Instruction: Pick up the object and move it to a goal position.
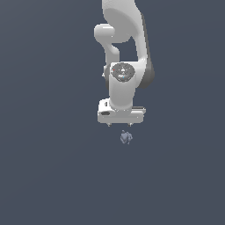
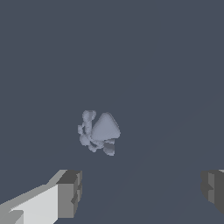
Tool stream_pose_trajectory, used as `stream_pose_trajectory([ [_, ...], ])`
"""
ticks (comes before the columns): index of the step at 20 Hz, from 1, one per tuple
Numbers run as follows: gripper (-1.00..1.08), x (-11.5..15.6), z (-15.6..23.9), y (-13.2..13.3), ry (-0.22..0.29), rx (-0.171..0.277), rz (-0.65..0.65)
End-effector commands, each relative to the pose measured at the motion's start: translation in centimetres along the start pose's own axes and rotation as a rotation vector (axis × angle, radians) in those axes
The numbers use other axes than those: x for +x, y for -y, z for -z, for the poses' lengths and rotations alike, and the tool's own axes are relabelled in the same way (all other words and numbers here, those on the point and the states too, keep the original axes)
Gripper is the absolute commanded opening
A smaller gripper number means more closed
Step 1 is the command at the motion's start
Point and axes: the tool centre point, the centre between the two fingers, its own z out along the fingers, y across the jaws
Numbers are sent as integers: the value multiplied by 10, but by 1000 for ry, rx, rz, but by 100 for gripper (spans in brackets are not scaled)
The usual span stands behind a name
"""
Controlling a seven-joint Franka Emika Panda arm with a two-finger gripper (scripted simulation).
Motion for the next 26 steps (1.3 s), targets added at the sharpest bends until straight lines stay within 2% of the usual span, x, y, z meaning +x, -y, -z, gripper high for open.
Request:
stream_pose_trajectory([
  [1, 100, 2, -5, 5, -1, -2, -33],
  [14, 100, 14, -37, 37, -9, -13, -227],
  [26, 100, 15, -45, 44, -11, -16, -265],
])
